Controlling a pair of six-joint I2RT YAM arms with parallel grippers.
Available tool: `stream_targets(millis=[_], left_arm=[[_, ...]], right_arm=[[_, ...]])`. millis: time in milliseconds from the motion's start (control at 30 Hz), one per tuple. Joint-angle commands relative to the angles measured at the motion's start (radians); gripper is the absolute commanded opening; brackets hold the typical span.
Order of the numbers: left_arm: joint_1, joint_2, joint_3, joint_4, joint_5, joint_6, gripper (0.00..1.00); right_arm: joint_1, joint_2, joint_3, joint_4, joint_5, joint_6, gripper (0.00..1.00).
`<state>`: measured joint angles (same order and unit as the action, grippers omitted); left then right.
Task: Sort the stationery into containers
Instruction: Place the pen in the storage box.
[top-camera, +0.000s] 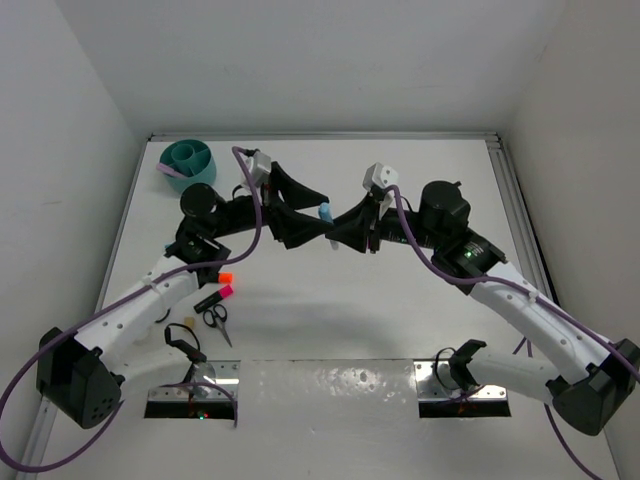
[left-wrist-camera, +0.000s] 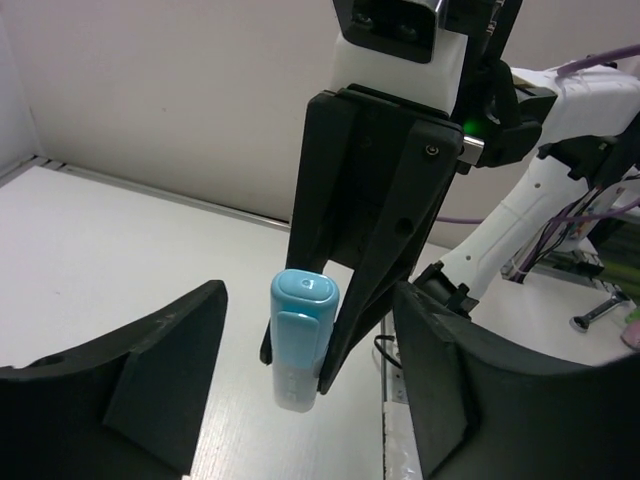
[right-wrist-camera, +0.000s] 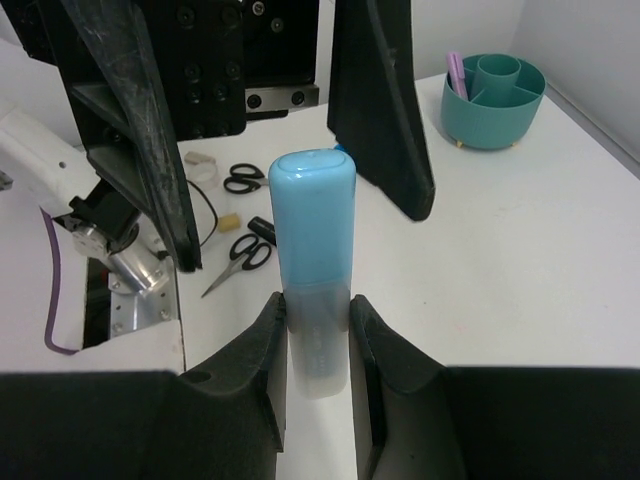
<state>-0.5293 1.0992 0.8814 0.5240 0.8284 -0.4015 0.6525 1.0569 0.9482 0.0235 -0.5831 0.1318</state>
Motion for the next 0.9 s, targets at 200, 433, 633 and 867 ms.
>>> stream_targets(millis=[200, 433, 633, 867], left_arm=[[-0.04, 0.004, -0.019, 0.05, -0.049, 0.004, 0.4], [-0.043, 0.001, -0.027, 0.073, -0.064, -0.002, 0.05], [-0.04, -0.009, -0.039, 0.083, -0.054, 0.019, 0.0], [0.03, -0.027, -0.018, -0.017, -0.051, 0.131, 0.0]], right_arm=[[0.009, 0.014, 0.055, 0.085, -0.006, 0.012, 0.0], [0.01, 0.028, 0.06, 0.084, -0.018, 0.017, 0.0], [0.012, 0.032, 0.057, 0.079, -0.017, 0.023, 0.01], [0.012, 0.032, 0.051, 0.006, 0.057, -0.008, 0.99]])
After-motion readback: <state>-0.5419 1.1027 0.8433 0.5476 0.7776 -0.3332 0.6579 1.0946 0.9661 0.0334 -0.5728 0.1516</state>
